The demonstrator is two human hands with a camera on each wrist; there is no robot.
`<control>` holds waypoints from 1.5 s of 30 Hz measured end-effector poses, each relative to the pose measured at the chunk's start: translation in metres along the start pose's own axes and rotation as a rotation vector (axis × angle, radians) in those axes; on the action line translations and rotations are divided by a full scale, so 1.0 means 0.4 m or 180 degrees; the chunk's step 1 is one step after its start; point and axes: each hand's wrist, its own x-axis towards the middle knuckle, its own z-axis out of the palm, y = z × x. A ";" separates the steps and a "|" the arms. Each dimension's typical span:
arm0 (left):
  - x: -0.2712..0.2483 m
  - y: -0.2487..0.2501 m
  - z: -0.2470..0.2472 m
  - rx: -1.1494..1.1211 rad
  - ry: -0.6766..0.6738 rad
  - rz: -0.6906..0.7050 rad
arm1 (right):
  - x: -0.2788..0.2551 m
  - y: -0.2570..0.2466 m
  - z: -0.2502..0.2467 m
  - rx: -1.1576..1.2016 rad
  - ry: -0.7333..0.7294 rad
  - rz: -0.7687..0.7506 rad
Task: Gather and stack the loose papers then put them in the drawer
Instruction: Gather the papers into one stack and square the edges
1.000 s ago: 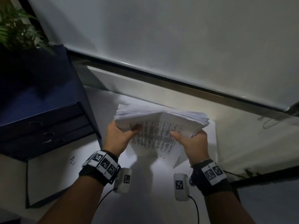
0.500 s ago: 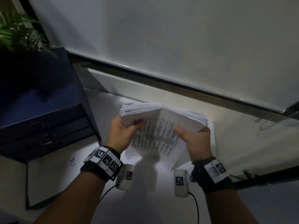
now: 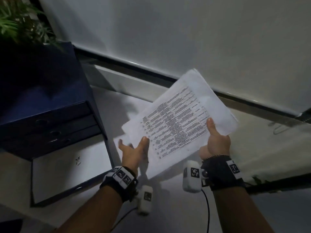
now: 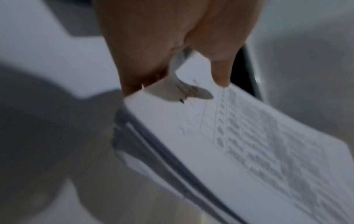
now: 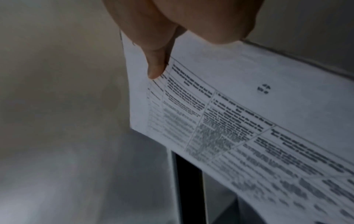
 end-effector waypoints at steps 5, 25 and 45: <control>0.061 -0.073 -0.014 0.0266 -0.0321 -0.0696 | 0.054 0.124 -0.049 -0.0566 0.0384 0.0824; 0.044 -0.025 -0.037 0.1107 0.0160 0.1172 | 0.144 0.235 -0.159 -0.2751 -0.0880 -0.0340; 0.000 0.083 -0.048 0.0638 -0.0309 0.1490 | 0.060 0.152 -0.139 -0.1187 -0.0856 -0.0344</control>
